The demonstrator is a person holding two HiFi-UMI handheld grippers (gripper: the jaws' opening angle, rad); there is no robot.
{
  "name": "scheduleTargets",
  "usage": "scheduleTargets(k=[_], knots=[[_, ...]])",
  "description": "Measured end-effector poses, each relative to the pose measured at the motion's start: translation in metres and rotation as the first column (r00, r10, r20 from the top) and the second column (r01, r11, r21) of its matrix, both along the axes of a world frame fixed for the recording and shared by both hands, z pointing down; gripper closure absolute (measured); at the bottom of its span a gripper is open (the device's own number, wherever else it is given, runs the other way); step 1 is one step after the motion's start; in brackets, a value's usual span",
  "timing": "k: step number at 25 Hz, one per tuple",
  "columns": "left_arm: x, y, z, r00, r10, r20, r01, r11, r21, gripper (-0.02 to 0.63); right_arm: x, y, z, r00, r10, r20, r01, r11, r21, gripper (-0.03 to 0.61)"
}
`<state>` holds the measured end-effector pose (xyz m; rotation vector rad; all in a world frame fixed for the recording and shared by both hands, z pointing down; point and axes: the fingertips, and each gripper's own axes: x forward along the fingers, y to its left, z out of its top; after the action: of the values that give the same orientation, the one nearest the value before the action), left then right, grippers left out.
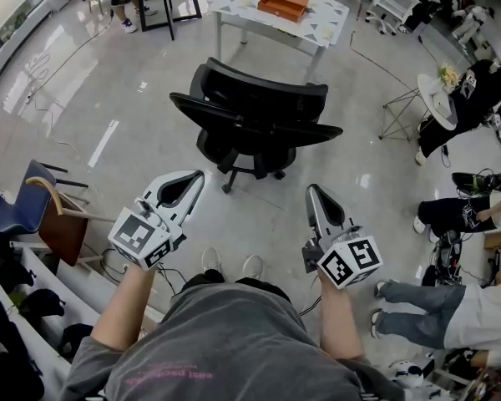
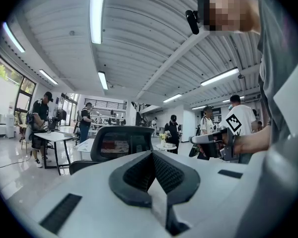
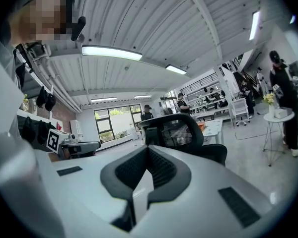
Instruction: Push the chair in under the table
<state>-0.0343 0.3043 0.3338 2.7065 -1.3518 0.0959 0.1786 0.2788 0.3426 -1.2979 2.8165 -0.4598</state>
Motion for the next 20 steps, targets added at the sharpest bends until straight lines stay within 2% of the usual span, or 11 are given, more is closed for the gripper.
scheduleTargets(k=[20], knots=[[0.0005,-0.0024,0.0004,1.000,-0.008,0.007,0.008,1.000,0.003,0.600,-0.0026,-0.0025,-0.0020,1.000,-0.008,-0.023,0.008,1.000,0.012,0.574]])
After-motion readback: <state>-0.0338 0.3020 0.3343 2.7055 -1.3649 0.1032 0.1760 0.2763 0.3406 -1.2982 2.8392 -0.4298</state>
